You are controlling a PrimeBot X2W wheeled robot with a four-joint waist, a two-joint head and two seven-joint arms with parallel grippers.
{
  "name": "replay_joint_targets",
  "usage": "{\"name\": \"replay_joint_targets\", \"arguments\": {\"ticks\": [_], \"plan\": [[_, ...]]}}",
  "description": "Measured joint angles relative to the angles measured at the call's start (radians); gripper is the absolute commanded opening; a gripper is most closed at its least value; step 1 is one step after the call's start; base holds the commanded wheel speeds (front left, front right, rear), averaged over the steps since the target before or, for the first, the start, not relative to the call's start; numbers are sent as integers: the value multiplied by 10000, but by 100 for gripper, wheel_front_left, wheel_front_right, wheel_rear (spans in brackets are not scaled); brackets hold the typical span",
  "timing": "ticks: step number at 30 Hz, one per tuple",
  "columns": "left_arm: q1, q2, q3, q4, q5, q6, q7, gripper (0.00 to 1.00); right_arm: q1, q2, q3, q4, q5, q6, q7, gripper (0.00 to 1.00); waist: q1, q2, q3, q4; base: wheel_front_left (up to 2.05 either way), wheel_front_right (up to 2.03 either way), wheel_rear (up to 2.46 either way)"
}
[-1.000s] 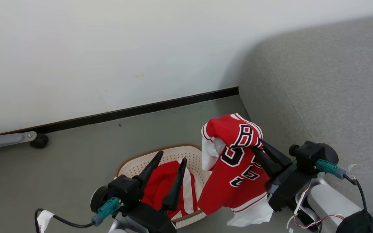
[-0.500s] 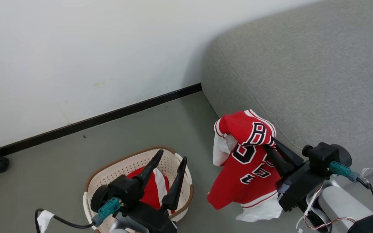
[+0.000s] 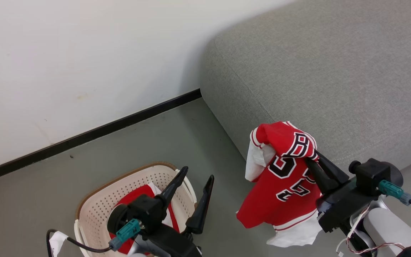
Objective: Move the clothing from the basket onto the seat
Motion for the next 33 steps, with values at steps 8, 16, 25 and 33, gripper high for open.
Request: {"name": "replay_joint_targets", "arguments": {"ticks": [8,16,25,33], "plan": [[1,21,-113,-73,161,-8,13,100,24,-33,-512,-251,-88,0,0,0,0,0,244,-52,0,0,0],[1,19,-207,-194,178,-77,165,100,-73,-211,-1365,-280,-86,-4,0,0,0,1,547,12,0,0,0],[98,163,-437,-725,278,19,472,100,-931,-650,-2897,-219,336,-2,0,0,1,1,1183,192,0,0,0],[103,652,-485,-1229,435,23,876,100,-2353,-849,-4855,290,1471,-2,-2,0,1,1,2054,445,0,0,0]]}}
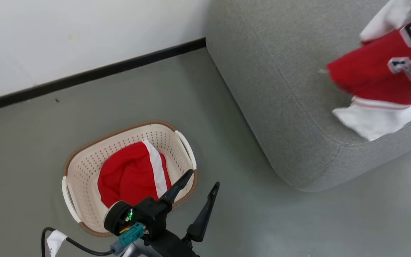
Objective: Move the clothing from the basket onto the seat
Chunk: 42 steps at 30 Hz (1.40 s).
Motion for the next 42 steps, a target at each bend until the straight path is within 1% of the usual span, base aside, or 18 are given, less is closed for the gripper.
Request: {"name": "replay_joint_targets", "arguments": {"ticks": [7,14,17,18,21,23,27,31,36,39,42], "plan": [[-83,387,67,-430,339,75,311,100,-1343,-552,-1526,719,589,0,-6,0,0,0,865,239,0,0,0],[-130,748,196,-953,430,169,642,100,-2380,-690,-2658,1685,1126,0,-73,0,1,1,1779,482,0,0,0],[-131,955,339,-1214,476,255,744,100,-2916,-685,-2773,1881,1177,0,-73,0,1,0,2184,568,0,0,0],[-132,1120,387,-1335,545,263,878,100,-3230,-593,-2792,1941,1177,0,-73,0,0,1,2461,614,0,0,0],[-131,1312,433,-1524,604,343,1009,100,-3640,-401,-2817,2134,1177,2,-73,0,1,1,2877,668,0,0,0],[-129,1427,491,-1643,606,355,1089,100,-3890,-389,-2936,2355,1177,2,-73,0,1,1,3154,695,0,0,0],[-127,1712,815,-1946,681,529,1197,100,-4220,-476,-3400,2692,1177,2,-73,0,1,1,3689,742,0,0,0],[-122,1979,1114,-2243,711,621,1308,100,-4541,-777,-3824,3158,1177,2,-73,0,1,1,4201,780,0,0,0],[-86,2180,1306,-2566,780,706,1452,100,-4926,-955,-4092,3749,1104,2,-73,0,0,1,4796,799,0,0,0],[-83,2213,1321,-2683,786,711,1505,100,-5015,-930,-4088,4000,1066,2,-73,0,1,1,5021,794,0,0,0],[-87,2226,1363,-2863,934,786,1570,100,-5154,-761,-4090,4270,1020,2,-73,0,0,0,5338,774,0,0,0]]}}
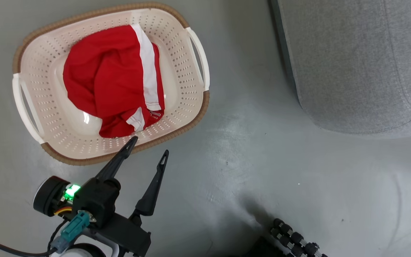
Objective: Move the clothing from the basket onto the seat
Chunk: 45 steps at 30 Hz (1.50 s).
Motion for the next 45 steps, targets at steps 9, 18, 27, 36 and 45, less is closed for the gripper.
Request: {"name": "replay_joint_targets", "arguments": {"ticks": [9,18,27,36,45], "plan": [[-9,286,387,-464,159,96,222,100,-111,94,-322,769,-343,2,-2,0,0,0,816,-77,0,0,0],[-19,211,560,-554,236,213,249,100,-155,437,-554,1348,-640,2,-2,31,-1,0,1202,-216,0,0,0],[-163,-119,545,-357,276,257,58,100,-213,552,-614,1181,-1147,2,-2,100,-1,0,997,-198,0,0,0],[-484,-884,351,464,184,257,-598,100,939,1358,186,-19,-1818,2,0,100,-1,-2,262,-195,0,0,0],[-814,-1712,284,1406,-259,165,-1375,100,2761,1394,577,-1436,-2063,2,0,100,-3,-2,-868,-61,0,0,0]]}}
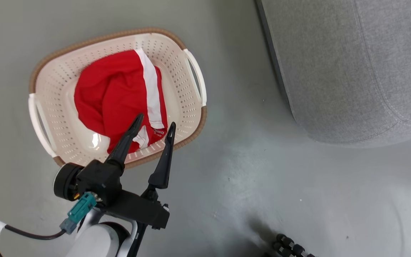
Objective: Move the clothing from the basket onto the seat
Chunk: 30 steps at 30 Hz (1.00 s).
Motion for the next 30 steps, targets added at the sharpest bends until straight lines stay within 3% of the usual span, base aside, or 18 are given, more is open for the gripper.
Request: {"name": "replay_joint_targets", "arguments": {"ticks": [10,20,30], "plan": [[-75,-836,92,1406,-470,-96,-986,100,1835,334,608,-1691,-832,2,0,100,-1,0,-1321,558,0,0,0],[-162,-1695,88,3033,-988,-278,-1772,100,3558,1055,1317,-2500,-1172,2,2,100,0,0,-2553,1669,0,0,0],[87,-1783,182,4523,-1049,-364,-2044,100,5269,1250,2013,-2604,-1202,2,2,100,-1,-1,-4055,3028,0,0,0]]}}
